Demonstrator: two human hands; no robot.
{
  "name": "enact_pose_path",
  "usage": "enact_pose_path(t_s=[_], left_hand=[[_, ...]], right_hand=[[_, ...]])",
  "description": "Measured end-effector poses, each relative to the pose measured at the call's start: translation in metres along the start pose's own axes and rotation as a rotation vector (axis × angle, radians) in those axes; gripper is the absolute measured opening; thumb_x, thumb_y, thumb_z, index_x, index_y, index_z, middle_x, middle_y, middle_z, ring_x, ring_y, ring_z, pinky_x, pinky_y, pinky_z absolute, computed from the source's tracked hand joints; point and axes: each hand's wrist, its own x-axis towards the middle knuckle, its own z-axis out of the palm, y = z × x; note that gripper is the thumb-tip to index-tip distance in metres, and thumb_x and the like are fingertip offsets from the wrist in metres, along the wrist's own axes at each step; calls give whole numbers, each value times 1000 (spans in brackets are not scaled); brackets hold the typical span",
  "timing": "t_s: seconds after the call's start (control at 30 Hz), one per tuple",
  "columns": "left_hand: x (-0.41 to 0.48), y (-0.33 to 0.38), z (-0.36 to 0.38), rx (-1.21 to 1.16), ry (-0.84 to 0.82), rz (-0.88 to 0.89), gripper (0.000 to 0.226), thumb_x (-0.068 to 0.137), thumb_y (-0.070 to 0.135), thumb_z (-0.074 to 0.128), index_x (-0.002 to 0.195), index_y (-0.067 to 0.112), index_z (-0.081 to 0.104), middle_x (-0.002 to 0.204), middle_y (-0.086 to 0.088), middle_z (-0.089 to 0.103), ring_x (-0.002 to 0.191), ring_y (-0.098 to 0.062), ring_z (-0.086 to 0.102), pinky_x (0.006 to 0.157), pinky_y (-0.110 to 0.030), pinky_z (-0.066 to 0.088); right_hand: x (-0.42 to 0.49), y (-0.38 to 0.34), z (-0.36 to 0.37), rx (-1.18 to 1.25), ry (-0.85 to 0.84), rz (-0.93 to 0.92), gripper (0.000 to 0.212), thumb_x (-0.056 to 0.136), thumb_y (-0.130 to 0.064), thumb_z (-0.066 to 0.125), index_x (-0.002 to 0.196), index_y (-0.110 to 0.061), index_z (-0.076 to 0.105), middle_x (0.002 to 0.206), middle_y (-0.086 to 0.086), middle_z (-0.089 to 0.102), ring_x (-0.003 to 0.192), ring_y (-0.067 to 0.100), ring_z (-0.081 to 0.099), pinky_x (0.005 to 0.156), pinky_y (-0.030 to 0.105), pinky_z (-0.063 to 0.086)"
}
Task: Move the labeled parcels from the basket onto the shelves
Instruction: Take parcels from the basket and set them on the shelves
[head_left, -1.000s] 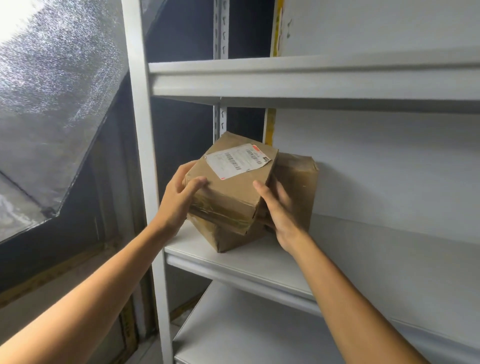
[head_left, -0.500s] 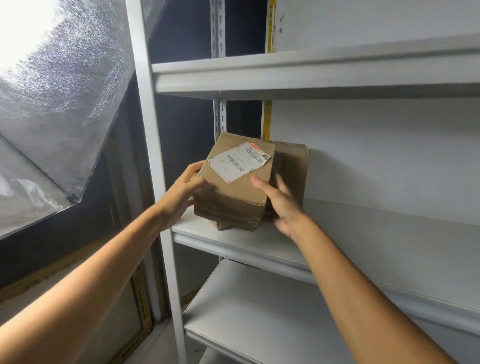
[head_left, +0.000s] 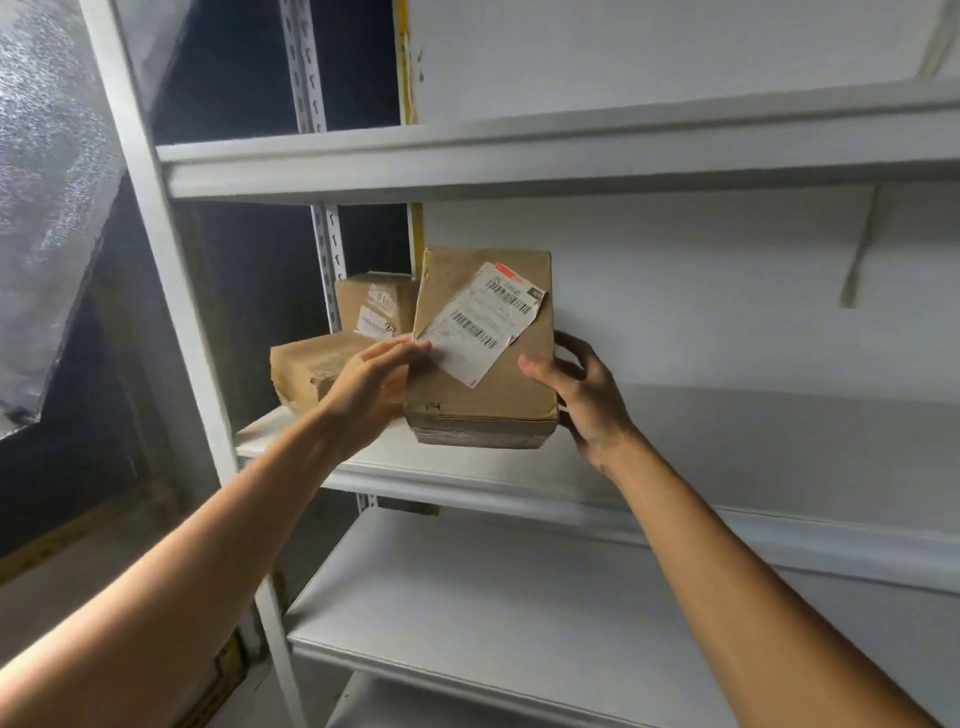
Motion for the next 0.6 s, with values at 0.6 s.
enact_pose_path(t_s=[0.6], left_hand=[[46, -72, 268, -71, -554, -48, 32, 66, 20, 64, 90, 22, 44, 83, 8, 70, 76, -9, 64, 66, -29, 48]], right_hand=[[-141, -69, -239, -197, 522, 1, 42, 84, -27, 69, 122, -29, 52, 96, 1, 74, 87, 17, 68, 66, 30, 50]])
